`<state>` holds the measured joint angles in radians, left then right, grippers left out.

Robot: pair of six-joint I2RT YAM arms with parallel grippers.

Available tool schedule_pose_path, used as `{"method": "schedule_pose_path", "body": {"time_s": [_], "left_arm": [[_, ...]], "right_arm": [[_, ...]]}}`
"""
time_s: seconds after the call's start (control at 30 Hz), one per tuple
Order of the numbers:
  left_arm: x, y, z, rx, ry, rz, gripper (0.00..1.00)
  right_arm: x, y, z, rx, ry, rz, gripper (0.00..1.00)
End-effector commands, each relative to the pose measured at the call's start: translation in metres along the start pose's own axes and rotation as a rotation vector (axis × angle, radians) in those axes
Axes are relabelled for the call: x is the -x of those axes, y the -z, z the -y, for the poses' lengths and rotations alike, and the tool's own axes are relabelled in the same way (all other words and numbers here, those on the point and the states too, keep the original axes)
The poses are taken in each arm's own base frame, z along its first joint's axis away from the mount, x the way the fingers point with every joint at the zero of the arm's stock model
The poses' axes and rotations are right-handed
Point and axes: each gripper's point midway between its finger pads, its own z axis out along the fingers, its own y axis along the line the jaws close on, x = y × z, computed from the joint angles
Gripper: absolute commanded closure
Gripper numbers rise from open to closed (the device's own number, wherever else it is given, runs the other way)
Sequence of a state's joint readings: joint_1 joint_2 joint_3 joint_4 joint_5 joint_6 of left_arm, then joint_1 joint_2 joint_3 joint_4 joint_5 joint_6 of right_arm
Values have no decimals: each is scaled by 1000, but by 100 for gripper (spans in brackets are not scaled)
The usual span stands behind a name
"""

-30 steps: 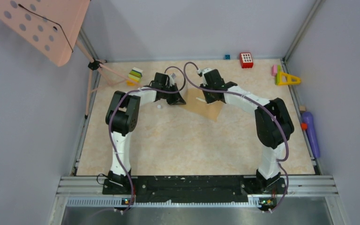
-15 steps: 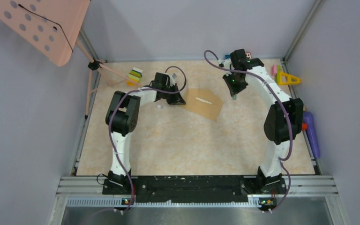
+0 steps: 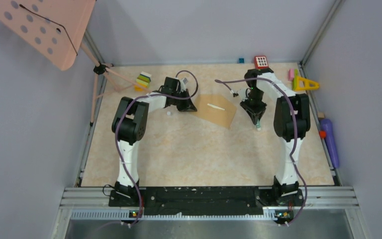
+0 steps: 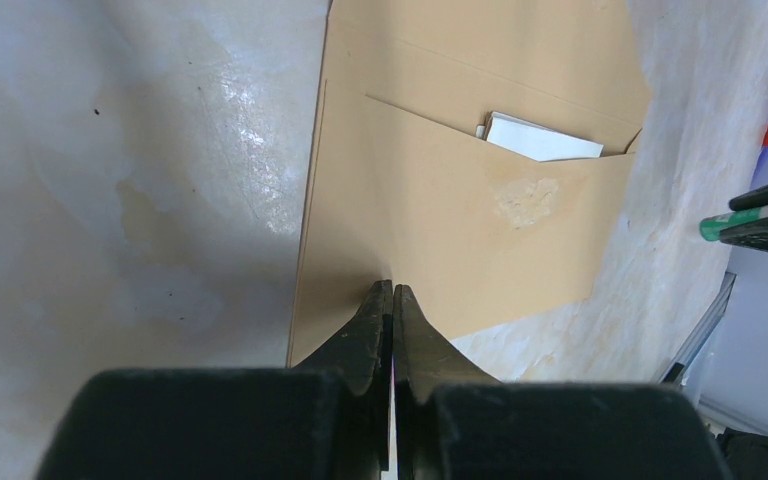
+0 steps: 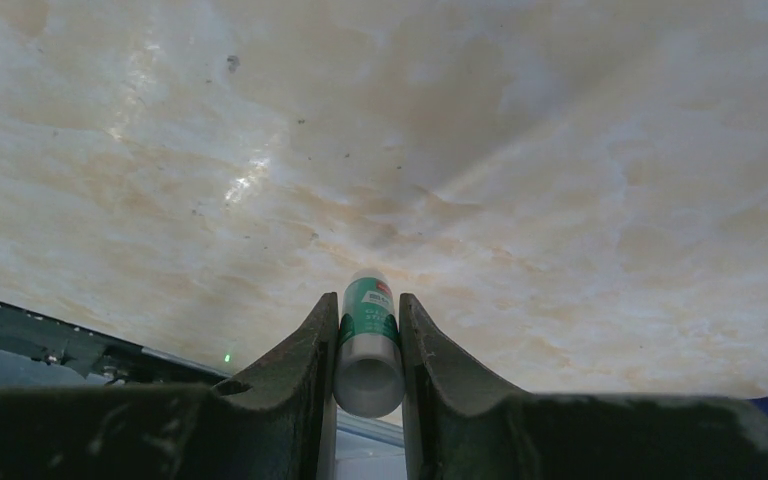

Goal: Place the letter into the envelope and seal it
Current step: Place the solid glue at the center of the board.

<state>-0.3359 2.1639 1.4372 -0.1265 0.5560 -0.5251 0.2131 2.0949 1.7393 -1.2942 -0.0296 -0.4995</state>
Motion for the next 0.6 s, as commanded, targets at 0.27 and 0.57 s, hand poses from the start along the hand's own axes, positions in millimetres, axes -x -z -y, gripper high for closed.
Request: {"method": "schedule_pose_path", "body": {"time_s": [0.27,0.57], "left_arm": [[3,11,5,17,-29,16,100],[4,12,7,16,-34,22,100]], "right_arm": [[12,-37,20,29,-68,-5,72],[25,-48,37,-50,-173,53,56]]}}
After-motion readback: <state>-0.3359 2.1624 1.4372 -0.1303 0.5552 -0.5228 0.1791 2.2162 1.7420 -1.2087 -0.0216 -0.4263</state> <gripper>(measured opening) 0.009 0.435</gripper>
